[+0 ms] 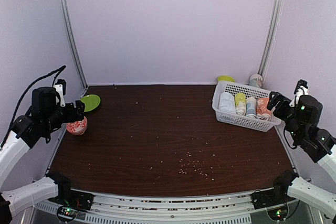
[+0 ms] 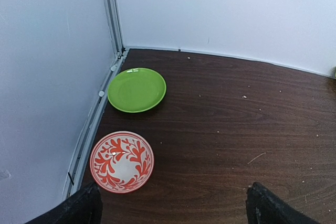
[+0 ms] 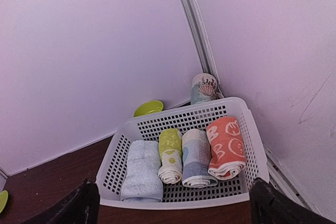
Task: Roll the towels
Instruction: Reset both arms
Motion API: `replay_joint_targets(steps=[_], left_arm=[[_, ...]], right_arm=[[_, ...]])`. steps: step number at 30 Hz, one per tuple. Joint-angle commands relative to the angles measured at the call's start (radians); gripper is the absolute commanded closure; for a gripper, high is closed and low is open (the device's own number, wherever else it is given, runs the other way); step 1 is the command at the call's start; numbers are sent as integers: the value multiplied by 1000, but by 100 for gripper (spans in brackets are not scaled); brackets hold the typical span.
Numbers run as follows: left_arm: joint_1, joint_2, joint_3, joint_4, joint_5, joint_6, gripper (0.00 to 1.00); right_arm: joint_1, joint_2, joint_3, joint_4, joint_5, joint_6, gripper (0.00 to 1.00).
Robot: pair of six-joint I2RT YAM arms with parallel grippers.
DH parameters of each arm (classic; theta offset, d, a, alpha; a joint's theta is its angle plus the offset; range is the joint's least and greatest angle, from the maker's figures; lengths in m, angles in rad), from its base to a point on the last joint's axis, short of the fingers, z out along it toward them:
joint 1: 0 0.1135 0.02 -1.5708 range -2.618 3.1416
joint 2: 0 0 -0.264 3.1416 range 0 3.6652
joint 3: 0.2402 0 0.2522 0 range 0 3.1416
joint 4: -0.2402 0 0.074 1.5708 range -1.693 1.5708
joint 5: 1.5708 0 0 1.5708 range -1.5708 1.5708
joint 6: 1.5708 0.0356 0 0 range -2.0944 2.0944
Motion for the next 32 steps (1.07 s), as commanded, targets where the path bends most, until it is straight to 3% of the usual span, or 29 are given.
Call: replay_joint_targets(steps=[1, 21, 32], left_arm=[[-4, 10, -6, 57, -2, -14, 2], [-4, 1, -36, 93, 10, -24, 2], [-4, -2, -34, 88, -6, -38, 2]], right_arm=[[-4, -16, -35, 44, 8, -34, 0], [-4, -91, -216, 262, 24, 128, 0], [-4, -78, -204, 230, 20, 127, 0]])
